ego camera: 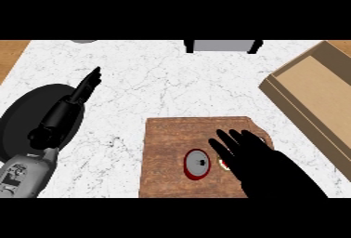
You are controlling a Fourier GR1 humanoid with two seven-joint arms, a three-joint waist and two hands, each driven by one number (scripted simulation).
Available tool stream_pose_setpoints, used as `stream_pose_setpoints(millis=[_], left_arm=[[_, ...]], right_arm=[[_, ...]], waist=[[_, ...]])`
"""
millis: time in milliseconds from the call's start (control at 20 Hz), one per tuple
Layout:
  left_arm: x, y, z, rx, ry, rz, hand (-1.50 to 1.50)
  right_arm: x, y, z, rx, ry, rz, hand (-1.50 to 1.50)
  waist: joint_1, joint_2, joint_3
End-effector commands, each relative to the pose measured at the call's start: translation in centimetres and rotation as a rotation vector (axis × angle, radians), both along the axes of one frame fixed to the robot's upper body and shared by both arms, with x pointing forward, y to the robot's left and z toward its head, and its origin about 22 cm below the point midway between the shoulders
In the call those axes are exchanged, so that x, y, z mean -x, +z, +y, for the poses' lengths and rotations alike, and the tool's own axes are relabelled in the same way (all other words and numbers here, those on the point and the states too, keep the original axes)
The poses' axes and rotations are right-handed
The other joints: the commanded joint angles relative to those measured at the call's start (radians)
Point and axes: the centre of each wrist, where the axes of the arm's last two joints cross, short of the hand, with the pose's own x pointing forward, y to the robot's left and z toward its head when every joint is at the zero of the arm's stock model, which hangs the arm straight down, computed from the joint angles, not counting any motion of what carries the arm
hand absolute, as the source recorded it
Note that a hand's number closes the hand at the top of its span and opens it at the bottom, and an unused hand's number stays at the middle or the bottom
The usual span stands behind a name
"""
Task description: Pick the cupcake from the cutting board and place it in the cardboard box
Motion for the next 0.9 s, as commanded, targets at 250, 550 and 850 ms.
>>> stream_pose_setpoints(millis=[250,550,850], left_arm=[[-1.8,1.7,1.6,0.003,0.003,-0.008,0.00],[1.2,0.7,0.3,0.012,0.017,-0.007,0.00],[0.1,-0.5,0.4,-0.001,-0.003,0.008,0.00]], right_arm=[[-1.1,-2.8,4.1,0.124,-0.100,-0.061,-1.50],[-0.5,-4.8,3.0,0.201,-0.105,-0.033,-1.50],[-3.8,-6.2,2.3,0.226,-0.149,-0.044,-1.50]], waist=[[-0.013,0.001,0.001],[-0.009,-0.002,0.002],[-0.012,0.002,0.002]])
